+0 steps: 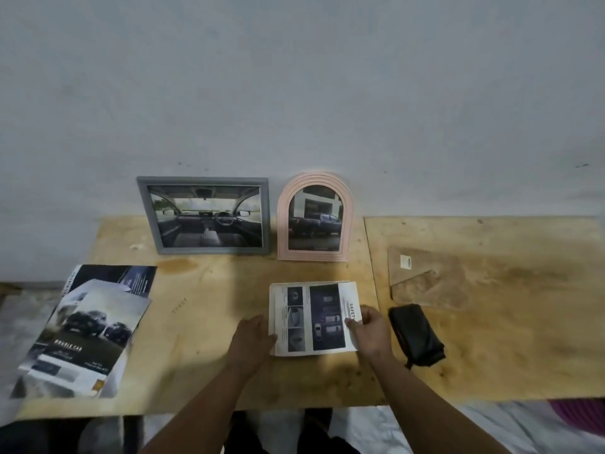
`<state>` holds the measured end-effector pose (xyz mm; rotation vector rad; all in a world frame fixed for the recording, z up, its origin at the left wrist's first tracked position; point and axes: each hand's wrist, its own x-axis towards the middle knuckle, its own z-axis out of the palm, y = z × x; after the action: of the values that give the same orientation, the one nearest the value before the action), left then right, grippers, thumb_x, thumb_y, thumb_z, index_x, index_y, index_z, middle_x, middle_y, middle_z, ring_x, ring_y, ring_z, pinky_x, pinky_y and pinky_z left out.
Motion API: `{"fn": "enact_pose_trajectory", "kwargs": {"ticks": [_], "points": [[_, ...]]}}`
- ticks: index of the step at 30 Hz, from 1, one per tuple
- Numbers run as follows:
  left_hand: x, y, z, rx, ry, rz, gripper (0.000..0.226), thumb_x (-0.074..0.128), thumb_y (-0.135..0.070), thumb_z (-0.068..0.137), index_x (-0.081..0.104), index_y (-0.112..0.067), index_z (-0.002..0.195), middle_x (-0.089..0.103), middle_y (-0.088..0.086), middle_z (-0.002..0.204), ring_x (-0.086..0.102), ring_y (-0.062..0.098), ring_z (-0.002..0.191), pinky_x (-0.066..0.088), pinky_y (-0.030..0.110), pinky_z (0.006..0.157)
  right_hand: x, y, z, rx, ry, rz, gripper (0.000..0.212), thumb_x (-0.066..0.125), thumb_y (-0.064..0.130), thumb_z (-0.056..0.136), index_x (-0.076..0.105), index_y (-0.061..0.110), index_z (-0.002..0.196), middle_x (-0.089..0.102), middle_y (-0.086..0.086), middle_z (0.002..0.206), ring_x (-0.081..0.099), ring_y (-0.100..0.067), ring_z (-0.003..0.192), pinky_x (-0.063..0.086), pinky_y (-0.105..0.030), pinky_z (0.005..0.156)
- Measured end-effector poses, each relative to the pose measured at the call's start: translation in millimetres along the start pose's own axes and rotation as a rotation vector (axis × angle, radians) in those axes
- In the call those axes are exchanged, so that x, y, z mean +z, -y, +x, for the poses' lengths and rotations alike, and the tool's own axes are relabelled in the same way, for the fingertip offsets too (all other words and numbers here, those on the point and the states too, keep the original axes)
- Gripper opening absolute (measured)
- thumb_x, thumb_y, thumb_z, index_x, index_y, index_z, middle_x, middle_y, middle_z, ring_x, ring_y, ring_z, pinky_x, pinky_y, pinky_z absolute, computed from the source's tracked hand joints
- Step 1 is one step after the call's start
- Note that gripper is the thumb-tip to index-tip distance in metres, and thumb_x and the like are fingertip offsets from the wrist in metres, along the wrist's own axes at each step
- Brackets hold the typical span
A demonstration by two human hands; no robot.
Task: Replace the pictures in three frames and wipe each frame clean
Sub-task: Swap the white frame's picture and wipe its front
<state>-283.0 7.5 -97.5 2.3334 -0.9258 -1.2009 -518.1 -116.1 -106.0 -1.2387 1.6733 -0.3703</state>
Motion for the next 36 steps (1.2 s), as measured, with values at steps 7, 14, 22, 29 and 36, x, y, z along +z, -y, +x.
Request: {"fn": "enact_pose_trajectory", "kwargs": {"ticks": [7,14,22,29,36], "points": [[10,0,-3,0.150,0.020,0.162,0.059,0.070,-0.027,0.090,0.050,-0.025,0.146,0.052,0.006,0.129,0.059,0.017,0.110,0.048,0.026,0.094,4,3,9,-0.092,0.007,-0.211,0.041,0.074,0.031,0.091,0.055,0.026,0.127,0.072,0.003,0.109,0.069,-0.014,0.089,0.054,-0.023,0.061],[15,-3,-1,0.106,0.010,0.244,0.069,0.066,-0.037,0.095,0.038,-0.017,0.154,0.043,0.003,0.145,0.059,0.020,0.121,0.047,0.028,0.102,-2,-2,14,-0.215,0.018,-0.503,0.064,0.071,0.051,0.088,0.042,0.028,0.140,0.051,-0.001,0.129,0.059,-0.023,0.116,0.058,-0.035,0.082],[20,1,5,0.110,-0.007,0.311,0.071,0.066,-0.038,0.094,0.039,-0.015,0.155,0.045,0.006,0.145,0.052,0.022,0.130,0.044,0.031,0.106,-44,-8,33,-0.363,0.178,-0.641,0.040,0.055,0.044,0.100,0.058,0.029,0.138,0.046,0.000,0.138,0.064,-0.018,0.105,0.058,-0.033,0.086],[22,0,9,0.106,0.000,0.329,0.065,0.068,-0.036,0.093,0.046,-0.016,0.151,0.044,0.006,0.142,0.055,0.023,0.126,0.046,0.034,0.103,-131,9,93,-0.061,-0.279,-0.337,0.035,0.061,0.040,0.094,0.063,0.025,0.126,0.058,-0.007,0.122,0.060,-0.032,0.114,0.052,-0.049,0.096],[28,-1,8,0.085,0.002,0.374,0.075,0.065,-0.044,0.089,0.036,-0.024,0.156,0.032,0.006,0.158,0.048,0.029,0.135,0.048,0.039,0.103,-175,11,144,0.382,-0.286,-0.334,0.109,0.075,0.073,0.069,0.026,0.014,0.146,0.031,-0.022,0.148,0.029,-0.045,0.137,0.034,-0.061,0.107]]}}
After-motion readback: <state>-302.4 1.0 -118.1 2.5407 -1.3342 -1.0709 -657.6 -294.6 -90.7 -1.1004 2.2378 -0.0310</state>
